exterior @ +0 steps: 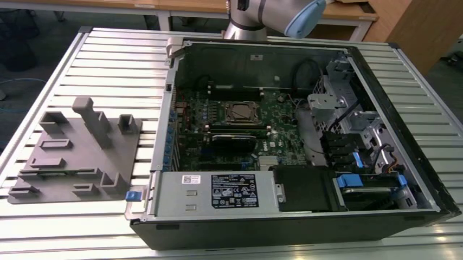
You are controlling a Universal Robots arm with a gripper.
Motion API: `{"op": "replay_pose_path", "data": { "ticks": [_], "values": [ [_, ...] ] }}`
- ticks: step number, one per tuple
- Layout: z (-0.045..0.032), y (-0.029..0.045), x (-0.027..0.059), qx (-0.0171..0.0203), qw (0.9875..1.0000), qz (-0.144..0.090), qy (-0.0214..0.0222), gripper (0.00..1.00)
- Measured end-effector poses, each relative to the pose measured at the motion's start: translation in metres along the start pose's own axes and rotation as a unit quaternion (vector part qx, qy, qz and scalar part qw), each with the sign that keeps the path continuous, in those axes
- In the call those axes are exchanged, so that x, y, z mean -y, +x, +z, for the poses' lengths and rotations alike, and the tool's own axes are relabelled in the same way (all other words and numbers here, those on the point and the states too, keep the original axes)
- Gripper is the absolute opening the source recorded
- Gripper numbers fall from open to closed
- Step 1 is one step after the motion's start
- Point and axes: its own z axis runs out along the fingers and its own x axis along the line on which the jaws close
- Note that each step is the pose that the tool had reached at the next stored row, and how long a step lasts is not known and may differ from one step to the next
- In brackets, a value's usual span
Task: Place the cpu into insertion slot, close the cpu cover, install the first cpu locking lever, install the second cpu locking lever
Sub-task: 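Install the first cpu locking lever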
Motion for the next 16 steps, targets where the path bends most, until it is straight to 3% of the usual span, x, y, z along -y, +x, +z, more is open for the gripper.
{"op": "replay_pose_path", "data": {
  "ticks": [16],
  "values": [
    [0.0000,0.0000,0.0000,-0.0053,1.0000,0.000,0.0029,0.11]
  ]
}}
